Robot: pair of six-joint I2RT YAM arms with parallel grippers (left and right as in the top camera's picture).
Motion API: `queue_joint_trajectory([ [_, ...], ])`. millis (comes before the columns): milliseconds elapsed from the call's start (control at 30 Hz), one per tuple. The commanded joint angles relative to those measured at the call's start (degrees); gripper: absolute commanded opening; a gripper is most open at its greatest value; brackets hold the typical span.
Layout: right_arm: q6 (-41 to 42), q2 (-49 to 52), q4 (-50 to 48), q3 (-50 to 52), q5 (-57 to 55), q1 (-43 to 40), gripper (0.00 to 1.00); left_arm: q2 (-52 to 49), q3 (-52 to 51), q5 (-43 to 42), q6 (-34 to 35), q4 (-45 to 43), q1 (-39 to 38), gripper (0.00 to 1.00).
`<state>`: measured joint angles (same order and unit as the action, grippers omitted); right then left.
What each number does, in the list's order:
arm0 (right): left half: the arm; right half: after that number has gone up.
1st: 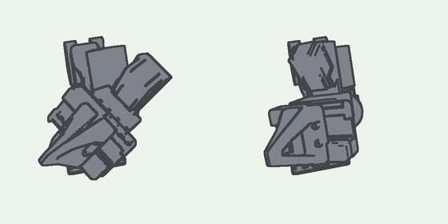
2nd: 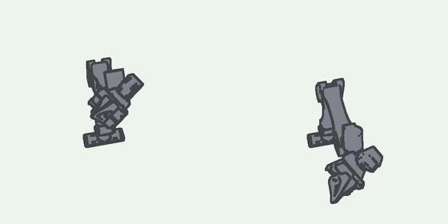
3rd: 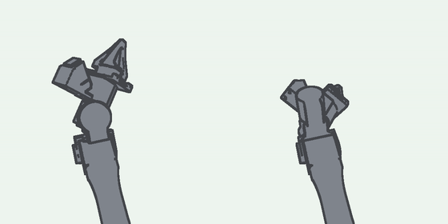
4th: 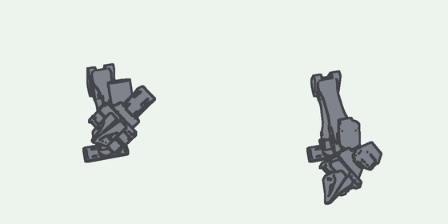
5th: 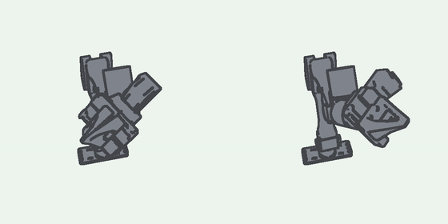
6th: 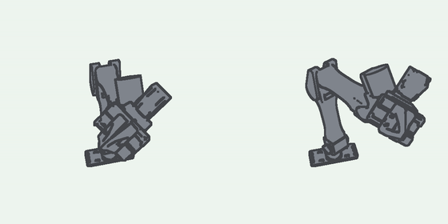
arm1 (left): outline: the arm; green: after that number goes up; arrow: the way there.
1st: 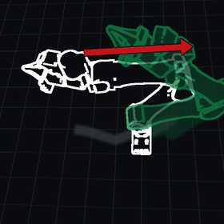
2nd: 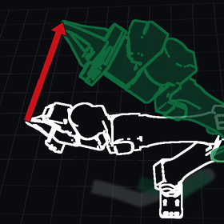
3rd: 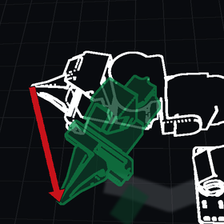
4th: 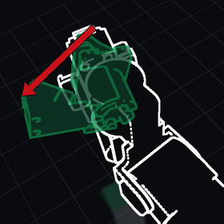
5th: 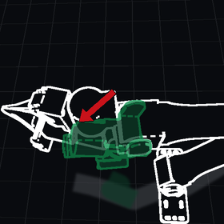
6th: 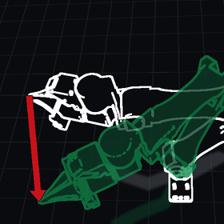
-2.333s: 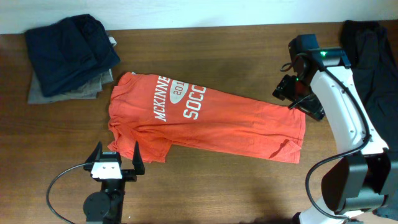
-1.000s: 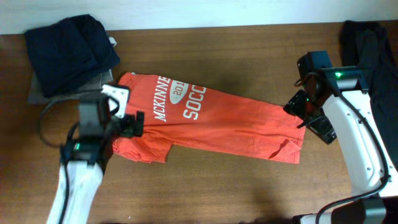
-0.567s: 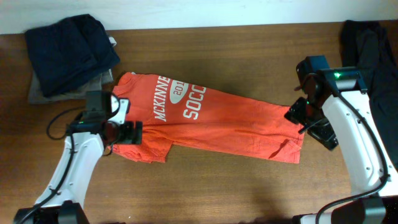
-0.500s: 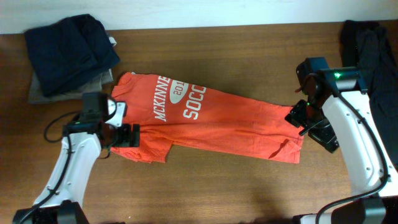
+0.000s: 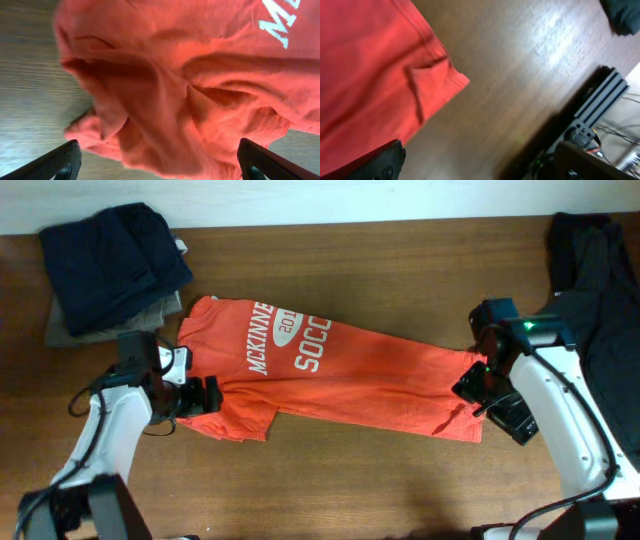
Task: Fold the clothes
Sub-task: 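Grasp the shirt's left edge with left gripper, right hem with right gripper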
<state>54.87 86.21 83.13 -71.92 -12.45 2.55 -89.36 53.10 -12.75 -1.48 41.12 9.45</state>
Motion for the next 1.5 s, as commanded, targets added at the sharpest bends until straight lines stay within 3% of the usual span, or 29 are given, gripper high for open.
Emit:
queue_joint_trajectory([
  [0, -0.15, -0.42, -0.11, 0.33, 0.48, -0.33, 0.99, -2.93, 0.42, -2.75, 0.66, -0.37, 0.24, 0.99],
  [233, -0.15, -0.35, -2.95, 0.37, 0.26, -0.33, 0.99, -3.87, 0.42, -2.97, 0.68, -3.23, 0.20, 0.97],
  [300, -0.15, -0.35, -2.99, 0.37, 0.24, -0.33, 0.99, -3.87, 0.42, -2.95, 0.66, -3.02, 0.20, 0.79],
  [367, -0.15, -0.35, -3.06, 0.37, 0.22, -0.33, 0.99, -3.87, 0.42, -2.95, 0.66, -2.95, 0.20, 0.49],
  [400, -0.15, -0.35, -3.06, 0.37, 0.22, -0.33, 0.99, -3.87, 0.42, -2.95, 0.66, -2.97, 0.20, 0.39],
  [500, -0.13, -0.35, -3.08, 0.37, 0.22, -0.33, 0.99, -3.87, 0.42, -2.95, 0.68, -2.95, 0.20, 0.25],
  [600, -0.11, -0.35, -3.08, 0.68, 0.24, -0.33, 0.99, -3.87, 0.42, -2.95, 0.68, -2.91, 0.20, 0.17],
  [667, 0.11, -0.35, -3.54, 1.99, 0.24, -0.33, 0.99, -3.87, 0.42, -2.95, 0.79, -2.78, 0.20, 0.01],
  [800, 0.09, -0.35, -5.55, 5.90, 2.36, -0.33, 0.99, -3.87, 0.42, -2.95, 0.87, -2.73, 0.20, 0.01],
  [867, 0.07, -0.35, -7.32, 7.76, 3.76, -0.33, 0.99, -3.87, 0.42, -2.95, 0.87, -2.71, 0.20, 0.08],
  [900, 0.07, -0.35, -7.69, 8.22, 4.04, -0.33, 0.99, -3.85, 0.42, -2.95, 0.87, -2.69, 0.20, 0.08],
  [933, 0.07, -0.35, -7.80, 8.37, 4.39, -0.33, 0.99, -3.85, 0.42, -2.99, 0.92, -2.45, 0.20, 0.01],
  [1267, -0.09, -0.33, -9.64, 10.05, 6.32, -0.33, 0.99, -2.32, 1.92, -3.15, 3.67, -0.52, 0.20, 0.01],
  [1467, 0.04, -0.33, -23.50, 18.43, 11.54, -0.33, 1.00, -2.32, 1.92, -3.15, 3.67, -0.55, 0.20, 0.02],
])
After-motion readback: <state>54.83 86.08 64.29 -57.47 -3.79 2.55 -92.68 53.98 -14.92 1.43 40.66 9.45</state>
